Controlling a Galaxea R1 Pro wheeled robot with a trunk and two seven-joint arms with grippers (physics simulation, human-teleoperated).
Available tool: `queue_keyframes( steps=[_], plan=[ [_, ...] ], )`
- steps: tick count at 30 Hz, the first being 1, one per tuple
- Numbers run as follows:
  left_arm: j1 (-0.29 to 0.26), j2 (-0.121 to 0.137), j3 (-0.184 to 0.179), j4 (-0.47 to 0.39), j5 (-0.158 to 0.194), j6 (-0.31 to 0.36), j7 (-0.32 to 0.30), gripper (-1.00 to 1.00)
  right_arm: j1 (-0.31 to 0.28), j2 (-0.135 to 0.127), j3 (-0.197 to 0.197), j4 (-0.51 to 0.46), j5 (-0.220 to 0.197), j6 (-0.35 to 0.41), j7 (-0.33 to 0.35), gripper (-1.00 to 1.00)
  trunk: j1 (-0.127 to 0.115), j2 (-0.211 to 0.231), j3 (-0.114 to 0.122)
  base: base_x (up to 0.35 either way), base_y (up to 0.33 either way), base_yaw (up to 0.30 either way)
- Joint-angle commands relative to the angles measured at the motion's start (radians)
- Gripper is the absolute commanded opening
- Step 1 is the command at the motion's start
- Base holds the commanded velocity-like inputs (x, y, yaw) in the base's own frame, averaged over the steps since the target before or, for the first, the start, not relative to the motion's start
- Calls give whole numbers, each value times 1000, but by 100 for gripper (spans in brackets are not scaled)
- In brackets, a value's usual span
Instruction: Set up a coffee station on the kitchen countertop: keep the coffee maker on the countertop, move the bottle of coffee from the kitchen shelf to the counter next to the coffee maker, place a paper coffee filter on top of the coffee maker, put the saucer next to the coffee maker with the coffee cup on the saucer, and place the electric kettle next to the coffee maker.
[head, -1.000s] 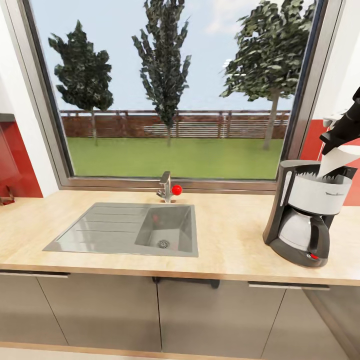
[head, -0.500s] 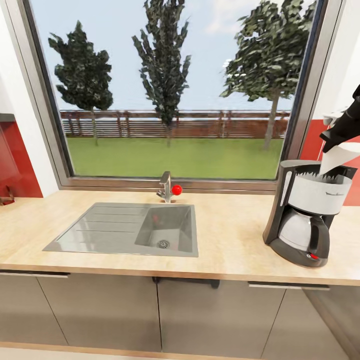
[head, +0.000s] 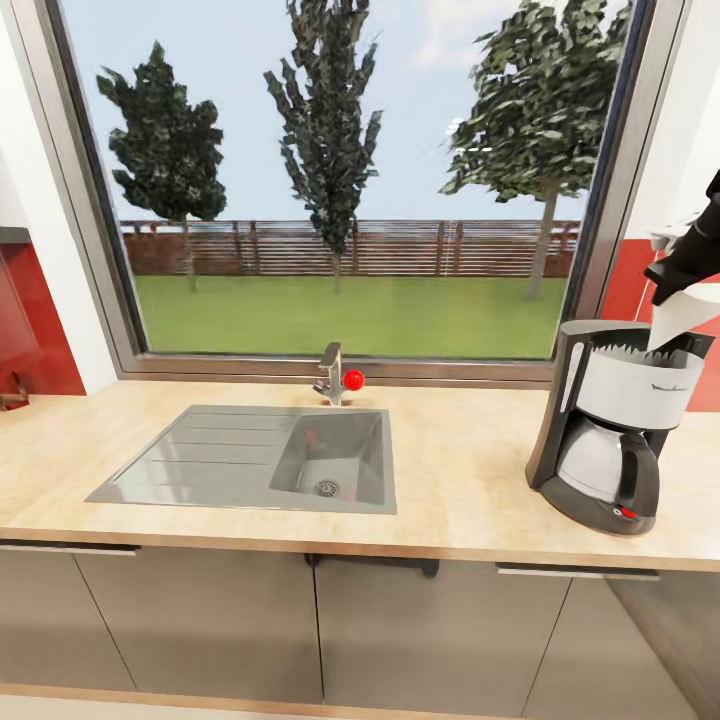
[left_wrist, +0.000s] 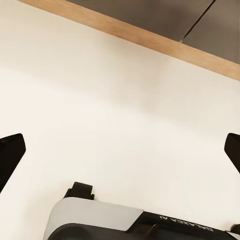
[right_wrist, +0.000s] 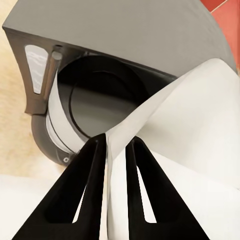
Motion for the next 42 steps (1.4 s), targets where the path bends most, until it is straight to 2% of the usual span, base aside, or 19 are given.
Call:
queue_keyframes(
  steps=[1, 42],
  plan=[
    [0, -1, 1, -1, 8, -1, 0, 100, 0, 0, -2, -2, 11, 11, 9, -100, 0, -1, -1, 0, 0, 0],
    [0, -1, 1, -1, 8, -1, 0, 100, 2, 1, -2, -2, 16, 10, 9, -100, 0, -1, -1, 22, -7, 0]
  ],
)
